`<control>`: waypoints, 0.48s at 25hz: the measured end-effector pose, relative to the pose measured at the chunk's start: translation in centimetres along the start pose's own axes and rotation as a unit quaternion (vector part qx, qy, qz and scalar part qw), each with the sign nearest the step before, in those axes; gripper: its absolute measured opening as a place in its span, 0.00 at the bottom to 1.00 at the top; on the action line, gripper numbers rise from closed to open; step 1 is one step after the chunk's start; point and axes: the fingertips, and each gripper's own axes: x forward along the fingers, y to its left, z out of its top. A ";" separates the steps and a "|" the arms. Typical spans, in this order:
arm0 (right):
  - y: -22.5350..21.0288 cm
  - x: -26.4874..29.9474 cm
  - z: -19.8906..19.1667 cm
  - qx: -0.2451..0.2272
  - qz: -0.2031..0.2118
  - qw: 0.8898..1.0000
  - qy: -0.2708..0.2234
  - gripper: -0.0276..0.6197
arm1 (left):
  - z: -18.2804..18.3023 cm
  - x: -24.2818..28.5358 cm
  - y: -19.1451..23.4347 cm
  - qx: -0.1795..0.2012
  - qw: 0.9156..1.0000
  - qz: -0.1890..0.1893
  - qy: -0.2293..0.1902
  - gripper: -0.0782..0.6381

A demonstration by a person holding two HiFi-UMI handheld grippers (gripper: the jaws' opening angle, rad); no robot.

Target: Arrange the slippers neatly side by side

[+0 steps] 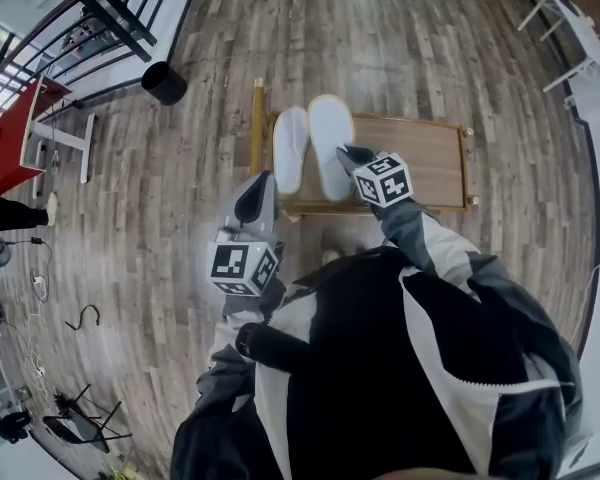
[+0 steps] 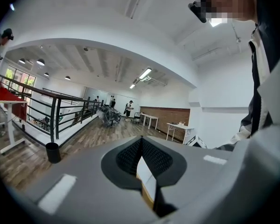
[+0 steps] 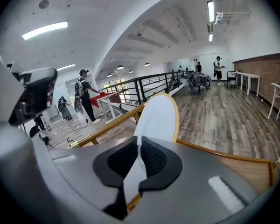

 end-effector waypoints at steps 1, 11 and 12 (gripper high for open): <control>-0.5 1.0 -0.5 0.005 -0.003 1.000 0.010 0.08 | -0.1 -0.2 0.1 -0.001 1.000 0.002 0.003 0.13; -5.5 7.7 -4.9 0.046 -0.051 0.992 0.101 0.08 | -0.8 -2.5 1.4 0.000 0.999 0.034 0.019 0.13; -5.9 8.1 -5.0 0.049 -0.054 0.991 0.108 0.08 | -0.8 -2.7 1.5 0.000 0.999 0.037 0.021 0.13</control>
